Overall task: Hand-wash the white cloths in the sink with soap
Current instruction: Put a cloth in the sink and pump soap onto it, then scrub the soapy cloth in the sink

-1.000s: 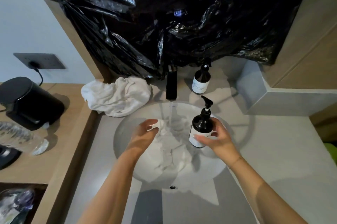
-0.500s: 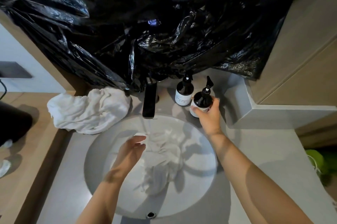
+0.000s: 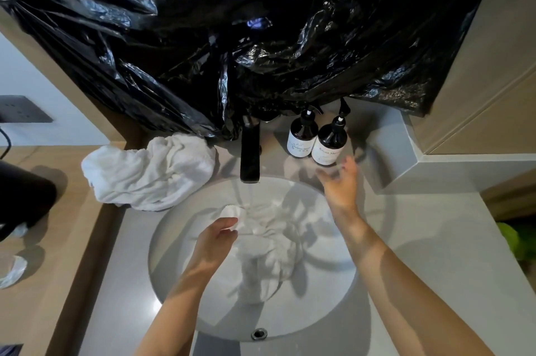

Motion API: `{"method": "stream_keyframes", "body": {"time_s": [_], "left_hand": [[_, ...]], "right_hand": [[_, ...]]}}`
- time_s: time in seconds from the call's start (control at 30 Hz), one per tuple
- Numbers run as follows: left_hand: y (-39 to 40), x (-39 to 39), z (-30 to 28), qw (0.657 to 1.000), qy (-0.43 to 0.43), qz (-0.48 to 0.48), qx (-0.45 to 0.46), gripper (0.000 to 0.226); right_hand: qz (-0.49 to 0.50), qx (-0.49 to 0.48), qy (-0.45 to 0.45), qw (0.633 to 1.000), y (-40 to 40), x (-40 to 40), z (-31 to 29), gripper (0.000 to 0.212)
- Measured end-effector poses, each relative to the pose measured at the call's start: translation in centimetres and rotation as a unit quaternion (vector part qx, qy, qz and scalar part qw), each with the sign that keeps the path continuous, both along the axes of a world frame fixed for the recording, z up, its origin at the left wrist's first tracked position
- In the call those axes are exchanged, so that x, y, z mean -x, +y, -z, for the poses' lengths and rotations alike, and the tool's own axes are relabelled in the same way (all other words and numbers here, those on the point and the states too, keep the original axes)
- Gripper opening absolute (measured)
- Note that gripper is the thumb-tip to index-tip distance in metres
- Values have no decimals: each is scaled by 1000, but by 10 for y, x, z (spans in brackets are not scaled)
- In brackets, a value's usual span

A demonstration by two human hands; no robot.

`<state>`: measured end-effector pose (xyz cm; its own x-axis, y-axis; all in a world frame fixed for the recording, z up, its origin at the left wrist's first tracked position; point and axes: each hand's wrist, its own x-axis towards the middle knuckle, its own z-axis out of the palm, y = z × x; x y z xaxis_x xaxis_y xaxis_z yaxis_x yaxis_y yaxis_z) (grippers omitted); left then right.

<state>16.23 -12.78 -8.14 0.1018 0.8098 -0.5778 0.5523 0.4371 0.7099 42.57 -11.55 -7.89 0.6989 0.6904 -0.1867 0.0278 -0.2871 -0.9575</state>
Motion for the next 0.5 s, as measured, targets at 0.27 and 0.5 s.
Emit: {"method": "stream_keyframes", "body": {"time_s": [0.27,0.5], "left_hand": [[14,2,46,988,63,124,-66,35],[28,3,131,891,218,394,-61,90]], "right_hand": [[-147,85,-124,978,-72,90,68,23],[-380,303,-184,855,-74,123,131,85]]}}
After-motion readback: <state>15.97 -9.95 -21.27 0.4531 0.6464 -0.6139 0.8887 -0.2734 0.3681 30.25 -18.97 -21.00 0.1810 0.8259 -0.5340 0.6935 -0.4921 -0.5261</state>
